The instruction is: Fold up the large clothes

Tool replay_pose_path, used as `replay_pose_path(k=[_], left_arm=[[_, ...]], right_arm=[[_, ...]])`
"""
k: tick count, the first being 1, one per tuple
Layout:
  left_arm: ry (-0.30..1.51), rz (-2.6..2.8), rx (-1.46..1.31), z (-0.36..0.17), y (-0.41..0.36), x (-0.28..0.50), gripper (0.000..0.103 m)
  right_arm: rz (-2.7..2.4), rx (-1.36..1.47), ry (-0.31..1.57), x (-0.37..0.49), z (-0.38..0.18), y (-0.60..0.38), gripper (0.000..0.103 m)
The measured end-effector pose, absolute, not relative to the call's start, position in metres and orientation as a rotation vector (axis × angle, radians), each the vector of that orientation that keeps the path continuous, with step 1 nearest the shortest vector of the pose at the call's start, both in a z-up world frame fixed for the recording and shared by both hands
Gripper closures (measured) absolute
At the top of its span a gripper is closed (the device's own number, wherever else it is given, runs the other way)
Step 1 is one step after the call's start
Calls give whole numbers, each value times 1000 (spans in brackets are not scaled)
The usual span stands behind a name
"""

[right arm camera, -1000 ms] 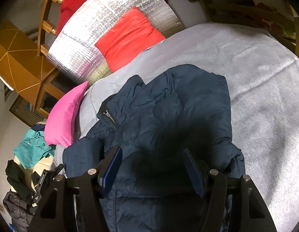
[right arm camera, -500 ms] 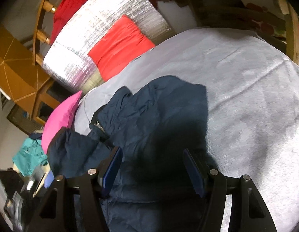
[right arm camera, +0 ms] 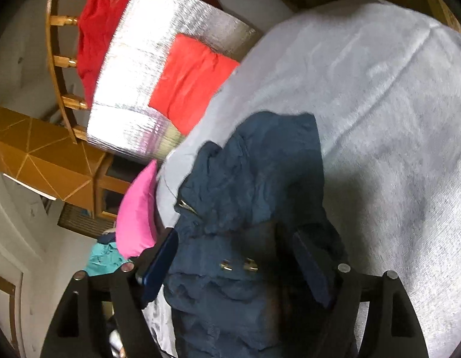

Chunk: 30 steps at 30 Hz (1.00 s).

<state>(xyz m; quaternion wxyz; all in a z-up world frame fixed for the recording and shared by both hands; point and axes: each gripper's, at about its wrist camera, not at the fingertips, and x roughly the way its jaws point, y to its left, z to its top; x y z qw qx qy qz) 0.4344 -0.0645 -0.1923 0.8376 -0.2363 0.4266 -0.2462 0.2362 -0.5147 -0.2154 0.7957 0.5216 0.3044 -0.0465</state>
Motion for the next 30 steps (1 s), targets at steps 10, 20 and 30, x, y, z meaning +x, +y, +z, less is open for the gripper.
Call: replay_pose_path(k=[10,20,30], left_arm=[[1180,-316,-424,-267,-50,467,10],[1190,-306,-335,-268,-69,454,10],[1150,-300,-293,-255,-76,453,10]], right_arm=[[-134,979,842,259,-228,-500,21],[-244,595,837,273,-195,-452,74],[-291,461,975,296,-201,-445,64]])
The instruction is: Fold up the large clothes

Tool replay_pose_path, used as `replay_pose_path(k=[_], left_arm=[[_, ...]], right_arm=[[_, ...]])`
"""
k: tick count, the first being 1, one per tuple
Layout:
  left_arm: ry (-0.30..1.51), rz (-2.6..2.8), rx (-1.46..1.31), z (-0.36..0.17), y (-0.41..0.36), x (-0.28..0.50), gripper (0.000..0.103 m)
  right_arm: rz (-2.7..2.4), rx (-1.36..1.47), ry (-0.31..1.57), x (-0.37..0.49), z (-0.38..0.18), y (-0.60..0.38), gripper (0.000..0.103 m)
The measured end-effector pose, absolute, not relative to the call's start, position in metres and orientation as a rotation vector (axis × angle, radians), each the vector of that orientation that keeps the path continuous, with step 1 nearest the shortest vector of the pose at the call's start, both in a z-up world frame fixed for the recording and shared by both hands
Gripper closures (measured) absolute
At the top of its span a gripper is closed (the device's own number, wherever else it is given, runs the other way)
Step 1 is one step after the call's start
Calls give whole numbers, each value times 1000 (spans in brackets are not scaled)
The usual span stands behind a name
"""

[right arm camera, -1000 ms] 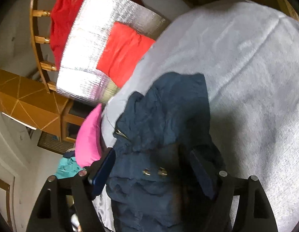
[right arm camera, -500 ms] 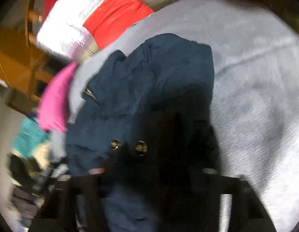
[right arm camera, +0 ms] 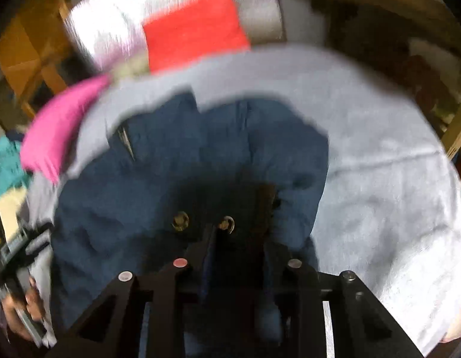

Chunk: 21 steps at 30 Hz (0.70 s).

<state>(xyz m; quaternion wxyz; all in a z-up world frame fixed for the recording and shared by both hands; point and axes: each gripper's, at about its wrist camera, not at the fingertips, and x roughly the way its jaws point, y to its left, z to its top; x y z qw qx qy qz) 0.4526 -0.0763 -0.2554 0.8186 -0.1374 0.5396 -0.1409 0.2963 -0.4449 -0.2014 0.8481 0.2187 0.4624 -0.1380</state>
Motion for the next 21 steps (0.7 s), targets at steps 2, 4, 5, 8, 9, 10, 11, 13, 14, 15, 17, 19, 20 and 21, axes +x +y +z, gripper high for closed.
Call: replay_pose_path(k=[2,4,5,8,9,10,11,13,14,15,17,19,20,21], left_arm=[[1167,-299,-286,-259,-79,454,10],[1159,-298,-292,-258,-74,454,10],[1151,-298,-291,-256,-73,453,10],[1140,-305,-274,-253,-74,450,10],[1141,-304,-266,-254,-76,450,10],[1143,-302,-256,-255,-77,449,10],[1148,-301,-250,-256,-78,447,10],[1157,-299,-253,-256,-77,444,10],[1158,-300,-260,-256,-77,442,10],[1154,-301,-268,-255,-75,440,10],[1132,-302,-276,-250,-73,438,10],[1106,-301,-282,-245,-71,438,10],[1093,-296,-288,-243,-70,439,10],[1084,-290,-295,-242,-68,441,10]], right_arm=[[-218,611,996,288,-212,-464,48],[-153,751,973,276,-213,-482,42],[-137,823,933,265,-212,-493,41],[-104,892,922,253,-216,-503,39],[-74,915,946,253,-222,-501,39],[-51,926,965,255,-228,-497,39],[-40,919,990,257,-233,-490,40],[-31,855,1040,265,-241,-470,76],[-29,823,1042,267,-238,-461,79],[-26,783,1020,265,-230,-452,85],[-58,680,922,260,-201,-440,87],[-112,516,787,253,-168,-426,88],[-113,471,725,252,-157,-420,88],[-121,441,664,253,-147,-417,88]])
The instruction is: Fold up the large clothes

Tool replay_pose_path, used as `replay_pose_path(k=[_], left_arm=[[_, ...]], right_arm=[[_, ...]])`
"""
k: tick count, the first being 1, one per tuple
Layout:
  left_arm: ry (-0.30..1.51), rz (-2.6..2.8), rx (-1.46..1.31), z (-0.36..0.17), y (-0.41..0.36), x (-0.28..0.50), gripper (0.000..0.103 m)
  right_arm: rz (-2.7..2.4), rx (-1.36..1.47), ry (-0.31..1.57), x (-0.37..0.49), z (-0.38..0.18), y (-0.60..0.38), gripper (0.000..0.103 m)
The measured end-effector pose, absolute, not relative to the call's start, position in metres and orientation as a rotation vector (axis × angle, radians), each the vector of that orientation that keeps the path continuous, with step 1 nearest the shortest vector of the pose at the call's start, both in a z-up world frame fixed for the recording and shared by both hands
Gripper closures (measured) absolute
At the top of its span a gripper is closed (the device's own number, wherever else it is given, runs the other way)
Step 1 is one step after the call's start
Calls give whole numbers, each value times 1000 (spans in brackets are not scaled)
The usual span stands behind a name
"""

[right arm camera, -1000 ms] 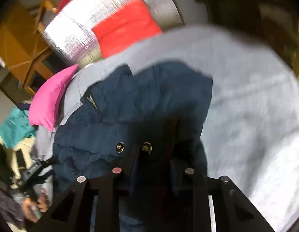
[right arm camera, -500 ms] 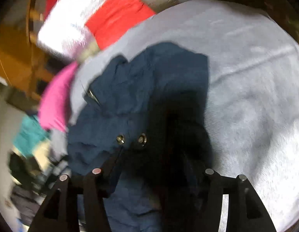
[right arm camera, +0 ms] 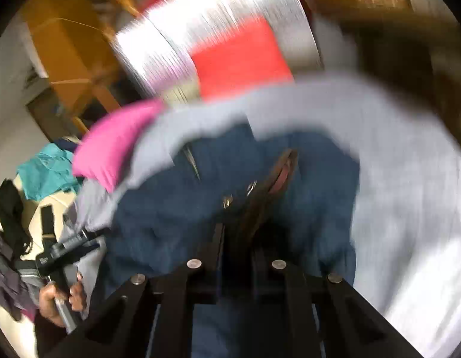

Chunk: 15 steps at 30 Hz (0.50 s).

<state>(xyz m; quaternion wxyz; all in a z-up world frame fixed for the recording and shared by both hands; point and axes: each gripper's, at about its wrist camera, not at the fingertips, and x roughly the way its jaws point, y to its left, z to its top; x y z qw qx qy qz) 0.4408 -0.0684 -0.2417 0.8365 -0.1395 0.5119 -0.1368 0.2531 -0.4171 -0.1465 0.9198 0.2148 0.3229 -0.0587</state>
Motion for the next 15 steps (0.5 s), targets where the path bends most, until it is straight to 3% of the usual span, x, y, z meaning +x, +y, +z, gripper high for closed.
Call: replay_pose_path(k=[4,9,12,14,15], left_arm=[[1098,-273,-299,-248,-72,450,10],[1185,-262,-186,-271,-90,458,10],[1169,-270,-228,-266,-82,459,10],[1138,-266,-255,-259,-75,459,10],[1125,-261,-264,-257,-71,460,10]], right_arm=[[-220,403,618,277,-152,-429,88],[-304,579,842,308,-223,-481,88],[-268,684,830,299,-218,-494,87],[-258,708,766,290,-206,-498,66],[-255,732,731,285,-202,-504,21]])
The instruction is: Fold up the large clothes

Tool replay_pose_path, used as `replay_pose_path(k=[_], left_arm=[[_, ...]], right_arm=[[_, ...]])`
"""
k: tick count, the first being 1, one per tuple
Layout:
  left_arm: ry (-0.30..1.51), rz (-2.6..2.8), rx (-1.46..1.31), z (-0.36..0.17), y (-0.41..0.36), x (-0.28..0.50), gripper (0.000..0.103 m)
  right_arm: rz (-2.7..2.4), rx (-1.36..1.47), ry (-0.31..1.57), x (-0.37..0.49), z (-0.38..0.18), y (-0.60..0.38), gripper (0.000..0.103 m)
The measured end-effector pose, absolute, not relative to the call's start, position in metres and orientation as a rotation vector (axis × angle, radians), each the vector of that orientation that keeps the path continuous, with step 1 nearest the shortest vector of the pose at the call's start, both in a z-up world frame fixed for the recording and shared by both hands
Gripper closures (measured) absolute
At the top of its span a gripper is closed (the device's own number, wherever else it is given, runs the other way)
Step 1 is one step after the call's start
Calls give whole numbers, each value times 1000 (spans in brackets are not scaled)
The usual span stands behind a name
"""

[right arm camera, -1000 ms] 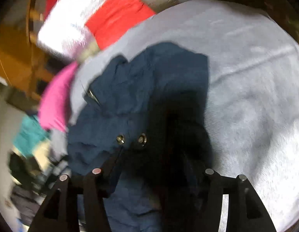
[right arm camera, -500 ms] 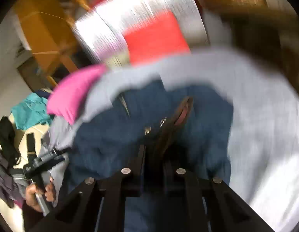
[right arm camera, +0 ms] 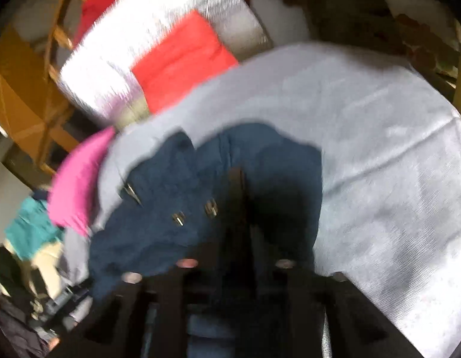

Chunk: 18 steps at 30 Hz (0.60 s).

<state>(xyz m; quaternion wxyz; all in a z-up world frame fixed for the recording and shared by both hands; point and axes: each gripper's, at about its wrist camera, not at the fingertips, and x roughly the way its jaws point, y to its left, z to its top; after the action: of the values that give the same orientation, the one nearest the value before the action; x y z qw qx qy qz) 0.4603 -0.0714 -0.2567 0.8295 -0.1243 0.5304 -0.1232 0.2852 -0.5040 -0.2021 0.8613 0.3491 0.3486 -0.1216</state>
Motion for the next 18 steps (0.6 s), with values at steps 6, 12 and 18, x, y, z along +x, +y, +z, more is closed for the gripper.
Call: replay_pose_path(k=[6,12,18], left_arm=[[1131,-228,-263,-266,-57,471,10],[1183,-333,-343,-284,-62,474,10],[1178,-333,-288,-283,-72,473,24]], right_arm=[[-371,777,716,287,-211,-534,0],[-213,919,798,312,-251,-537,12],[-252,694,849,344,-234,-488,59]])
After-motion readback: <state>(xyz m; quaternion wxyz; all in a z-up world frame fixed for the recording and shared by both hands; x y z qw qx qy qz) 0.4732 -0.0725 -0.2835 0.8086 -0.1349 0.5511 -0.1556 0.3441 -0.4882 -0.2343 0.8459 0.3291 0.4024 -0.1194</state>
